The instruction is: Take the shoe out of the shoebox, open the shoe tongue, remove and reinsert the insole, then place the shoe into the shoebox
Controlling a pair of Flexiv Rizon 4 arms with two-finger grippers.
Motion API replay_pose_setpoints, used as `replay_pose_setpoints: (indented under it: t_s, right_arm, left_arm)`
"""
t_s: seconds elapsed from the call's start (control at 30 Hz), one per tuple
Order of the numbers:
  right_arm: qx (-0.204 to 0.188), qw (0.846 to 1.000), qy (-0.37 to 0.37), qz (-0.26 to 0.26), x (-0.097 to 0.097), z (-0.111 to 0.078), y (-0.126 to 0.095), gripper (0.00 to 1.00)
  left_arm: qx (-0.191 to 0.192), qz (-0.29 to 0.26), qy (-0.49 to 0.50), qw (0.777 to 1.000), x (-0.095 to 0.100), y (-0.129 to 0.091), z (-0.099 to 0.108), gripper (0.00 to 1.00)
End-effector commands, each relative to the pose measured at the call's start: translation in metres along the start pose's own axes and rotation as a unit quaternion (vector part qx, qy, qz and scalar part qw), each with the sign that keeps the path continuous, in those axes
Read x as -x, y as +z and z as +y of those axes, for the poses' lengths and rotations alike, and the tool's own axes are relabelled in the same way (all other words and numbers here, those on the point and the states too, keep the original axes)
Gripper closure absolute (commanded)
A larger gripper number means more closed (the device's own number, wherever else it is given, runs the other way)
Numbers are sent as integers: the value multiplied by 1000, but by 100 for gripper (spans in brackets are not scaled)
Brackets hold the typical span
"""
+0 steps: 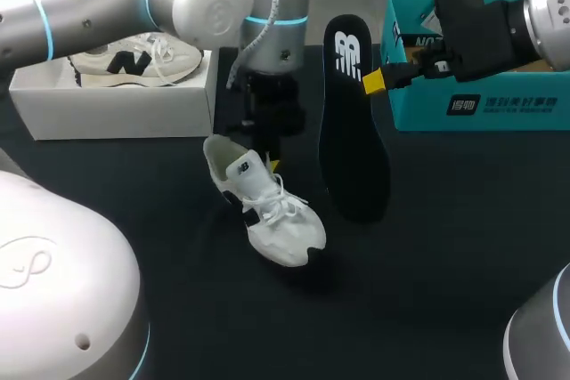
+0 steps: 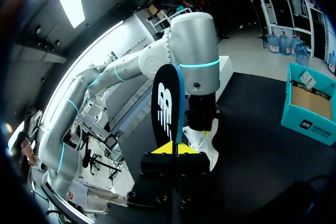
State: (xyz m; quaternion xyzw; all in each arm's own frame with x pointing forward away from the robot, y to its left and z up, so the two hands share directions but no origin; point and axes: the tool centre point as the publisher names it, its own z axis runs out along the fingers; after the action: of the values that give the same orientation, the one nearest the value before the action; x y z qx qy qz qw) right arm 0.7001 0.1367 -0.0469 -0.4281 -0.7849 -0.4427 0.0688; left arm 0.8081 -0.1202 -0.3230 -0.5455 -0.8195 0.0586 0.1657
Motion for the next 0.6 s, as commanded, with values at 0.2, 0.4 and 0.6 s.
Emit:
replay_pose_setpoints:
  t_s: [0.2,0.4,0.6]
  right_arm:
    - [0,1000,1,0,0,1,2,100]
    - [0,1000,1,0,0,1,2,100]
    - [0,1000,1,0,0,1,2,100]
  left_arm:
    - [6,43,80,996,10,-3,-1,100]
    - [31,44,100,994,15,-4,-6,100]
    - [55,44,110,991,25,-5,-6,100]
